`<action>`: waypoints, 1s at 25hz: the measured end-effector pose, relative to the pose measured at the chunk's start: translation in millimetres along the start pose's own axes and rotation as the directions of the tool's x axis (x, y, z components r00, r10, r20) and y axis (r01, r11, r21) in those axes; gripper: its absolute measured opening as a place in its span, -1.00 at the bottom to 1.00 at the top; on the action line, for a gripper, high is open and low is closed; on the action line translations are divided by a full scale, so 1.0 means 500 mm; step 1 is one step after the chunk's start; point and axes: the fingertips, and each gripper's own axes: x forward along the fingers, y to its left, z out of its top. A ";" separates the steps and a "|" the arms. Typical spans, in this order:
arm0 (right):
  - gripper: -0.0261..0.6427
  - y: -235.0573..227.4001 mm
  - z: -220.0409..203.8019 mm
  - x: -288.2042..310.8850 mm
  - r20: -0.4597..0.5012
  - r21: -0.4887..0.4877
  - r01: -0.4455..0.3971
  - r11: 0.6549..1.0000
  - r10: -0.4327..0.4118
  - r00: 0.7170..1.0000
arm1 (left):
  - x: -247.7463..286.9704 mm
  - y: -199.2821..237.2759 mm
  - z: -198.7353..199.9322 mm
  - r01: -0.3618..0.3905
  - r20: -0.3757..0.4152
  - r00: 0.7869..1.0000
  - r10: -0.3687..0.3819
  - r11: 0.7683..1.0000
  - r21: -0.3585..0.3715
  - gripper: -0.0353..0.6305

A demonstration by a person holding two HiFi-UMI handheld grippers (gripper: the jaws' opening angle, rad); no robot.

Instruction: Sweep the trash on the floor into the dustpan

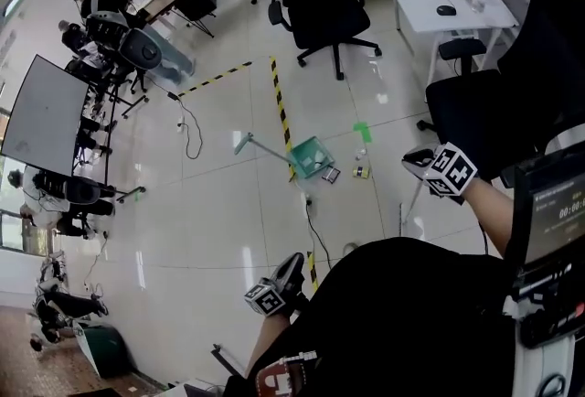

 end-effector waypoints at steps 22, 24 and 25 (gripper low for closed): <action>-0.86 0.375 -0.074 -0.076 0.061 0.044 0.235 0.971 -0.238 0.969 | -0.365 0.058 -0.120 0.169 -0.129 0.979 -0.158 0.982 0.079 -0.90; -0.86 0.402 -0.076 -0.094 0.058 0.030 0.234 0.972 -0.236 0.970 | -0.372 0.036 -0.120 0.181 -0.120 0.978 -0.170 0.980 0.085 -0.89; -0.87 0.414 -0.078 -0.103 0.059 0.022 0.230 0.973 -0.231 0.971 | -0.371 0.019 -0.120 0.185 -0.116 0.978 -0.174 0.979 0.090 -0.89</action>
